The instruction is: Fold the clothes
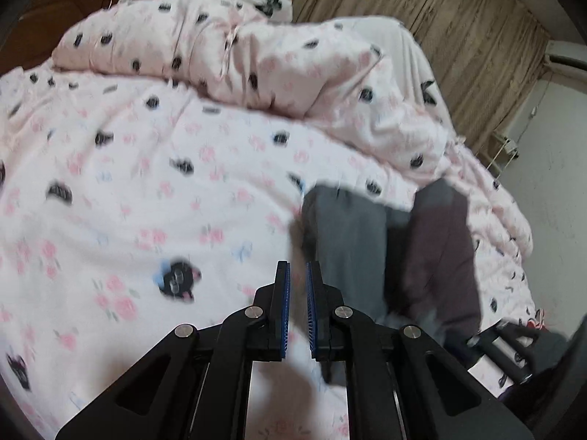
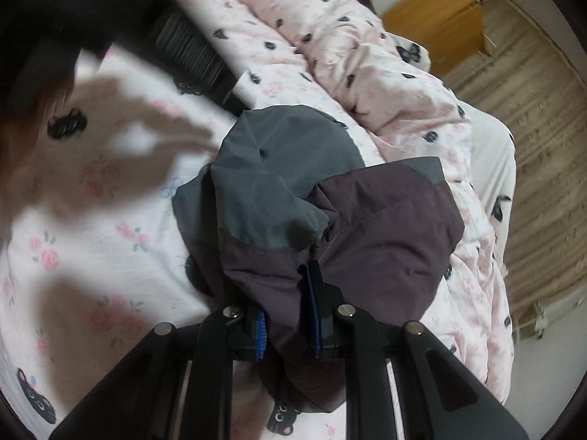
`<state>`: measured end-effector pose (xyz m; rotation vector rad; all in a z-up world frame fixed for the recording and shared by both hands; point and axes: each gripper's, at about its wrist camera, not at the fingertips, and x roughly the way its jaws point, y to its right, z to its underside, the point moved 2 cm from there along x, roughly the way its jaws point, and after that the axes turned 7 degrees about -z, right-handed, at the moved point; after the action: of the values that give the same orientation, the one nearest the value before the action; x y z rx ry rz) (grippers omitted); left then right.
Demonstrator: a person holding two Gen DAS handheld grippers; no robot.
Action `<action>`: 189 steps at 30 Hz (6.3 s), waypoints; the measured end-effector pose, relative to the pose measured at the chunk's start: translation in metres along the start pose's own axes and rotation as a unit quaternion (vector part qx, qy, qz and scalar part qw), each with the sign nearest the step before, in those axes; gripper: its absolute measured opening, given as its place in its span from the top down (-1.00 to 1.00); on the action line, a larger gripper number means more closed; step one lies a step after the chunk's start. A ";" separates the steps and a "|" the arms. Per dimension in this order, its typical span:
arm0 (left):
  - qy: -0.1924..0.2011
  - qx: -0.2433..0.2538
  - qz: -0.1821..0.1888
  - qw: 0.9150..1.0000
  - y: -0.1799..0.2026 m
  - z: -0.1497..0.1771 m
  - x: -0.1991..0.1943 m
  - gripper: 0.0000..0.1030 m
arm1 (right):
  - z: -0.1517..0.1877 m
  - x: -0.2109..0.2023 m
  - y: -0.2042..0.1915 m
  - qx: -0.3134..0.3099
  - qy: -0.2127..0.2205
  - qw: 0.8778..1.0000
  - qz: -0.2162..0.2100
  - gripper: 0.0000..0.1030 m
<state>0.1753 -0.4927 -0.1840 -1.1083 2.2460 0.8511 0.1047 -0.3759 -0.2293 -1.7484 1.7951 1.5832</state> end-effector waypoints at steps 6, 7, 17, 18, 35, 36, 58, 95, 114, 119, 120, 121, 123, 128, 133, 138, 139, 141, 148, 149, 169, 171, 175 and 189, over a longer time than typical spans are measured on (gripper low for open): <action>-0.038 0.068 0.067 0.995 0.033 -0.013 0.016 0.86 | 0.006 0.003 0.000 0.000 0.008 1.000 -0.003 0.60; -0.047 0.082 0.068 0.993 0.040 -0.010 0.022 0.86 | 0.007 0.003 -0.001 -0.003 0.010 1.000 -0.002 0.58; -0.103 0.112 0.034 0.988 0.042 0.020 0.067 0.86 | 0.026 -0.030 0.006 -0.006 0.058 0.996 -0.067 0.08; -0.104 0.110 0.036 0.988 0.041 0.023 0.067 0.86 | 0.028 -0.037 0.011 0.004 0.066 0.994 -0.088 0.08; -0.087 0.097 0.044 0.991 0.033 0.034 0.073 0.85 | -0.013 0.038 0.174 0.291 0.022 0.939 -0.182 0.12; -0.087 0.095 0.045 0.991 0.033 0.034 0.074 0.86 | -0.011 0.048 0.170 0.294 0.009 0.938 -0.182 0.12; -0.085 0.083 0.059 0.991 0.027 0.036 0.077 0.86 | 0.104 0.002 0.180 0.530 0.126 0.795 -0.267 -0.44; -0.028 0.005 0.078 0.997 -0.004 0.041 0.030 0.47 | 0.145 0.073 0.128 0.633 0.155 0.620 -0.437 0.19; -0.057 -0.130 0.163 0.976 -0.008 0.050 0.032 -0.31 | 0.147 0.074 0.124 0.631 0.165 0.616 -0.442 0.19; -0.058 -0.118 0.170 0.977 0.003 0.048 0.039 -0.31 | 0.151 0.074 0.125 0.632 0.168 0.613 -0.444 0.19; -0.059 -0.115 0.170 0.977 0.004 0.048 0.039 -0.31 | 0.153 0.075 0.125 0.632 0.169 0.612 -0.444 0.20; -0.059 -0.113 0.170 0.977 0.005 0.048 0.039 -0.31 | 0.155 0.075 0.125 0.632 0.169 0.612 -0.444 0.20; -0.060 -0.109 0.172 0.977 0.007 0.049 0.040 -0.26 | 0.155 0.075 0.125 0.632 0.170 0.611 -0.445 0.20; -0.069 -0.120 0.186 0.973 0.004 0.051 0.042 0.01 | 0.155 0.076 0.126 0.632 0.170 0.612 -0.445 0.20; -0.070 -0.130 0.193 0.970 0.002 0.052 0.043 0.01 | 0.155 0.077 0.128 0.632 0.171 0.611 -0.445 0.19; -0.079 -0.133 0.182 0.971 -0.004 0.055 0.048 0.44 | 0.153 0.078 0.129 0.632 0.171 0.612 -0.444 0.19; -0.083 -0.128 0.172 0.973 -0.005 0.056 0.049 0.56 | 0.153 0.078 0.129 0.631 0.171 0.613 -0.444 0.19; -0.086 -0.122 0.160 0.976 -0.005 0.058 0.051 0.62 | 0.152 0.078 0.129 0.629 0.170 0.616 -0.442 0.19; -0.073 -0.099 0.134 0.983 0.005 0.057 0.041 0.77 | 0.154 0.076 0.130 0.629 0.175 0.616 -0.441 0.19; -0.071 -0.094 0.130 0.985 0.006 0.056 0.038 0.78 | 0.154 0.076 0.130 0.629 0.176 0.617 -0.440 0.20; 0.028 -0.052 0.100 0.993 -0.005 0.010 -0.037 0.80 | 0.072 0.009 0.143 0.550 0.189 0.717 -0.384 0.24; 0.041 -0.060 0.089 0.993 -0.020 0.001 -0.042 0.80 | 0.053 0.009 0.145 0.535 0.189 0.725 -0.391 0.25; 0.061 -0.075 0.061 0.993 -0.055 -0.016 -0.049 0.80 | 0.002 0.020 0.145 0.503 0.187 0.738 -0.410 0.25; 0.081 -0.127 -0.037 0.988 -0.184 -0.060 -0.019 0.80 | -0.168 0.107 0.105 0.428 0.144 0.762 -0.465 0.25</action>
<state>0.3280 -0.6134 -0.1881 -1.4140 2.2535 1.0725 0.0762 -0.5939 -0.1806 -1.8705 1.0421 0.0513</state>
